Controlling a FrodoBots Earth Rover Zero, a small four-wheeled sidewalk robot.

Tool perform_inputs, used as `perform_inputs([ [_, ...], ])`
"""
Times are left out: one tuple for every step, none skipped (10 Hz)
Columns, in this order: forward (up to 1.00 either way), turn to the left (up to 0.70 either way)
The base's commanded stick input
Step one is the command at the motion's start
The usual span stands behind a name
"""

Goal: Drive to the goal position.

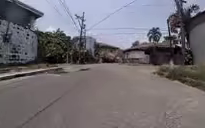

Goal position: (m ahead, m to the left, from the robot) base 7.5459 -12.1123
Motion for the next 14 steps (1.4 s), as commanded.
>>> perform_inputs([
  [1.00, 0.00],
  [1.00, 0.00],
  [1.00, -0.06],
  [1.00, -0.24],
  [1.00, -0.36],
  [1.00, -0.40],
  [1.00, -0.40],
  [1.00, -0.40],
  [1.00, -0.39],
  [1.00, -0.34],
  [1.00, -0.02],
  [1.00, 0.00],
  [1.00, 0.00],
  [1.00, 0.00],
])
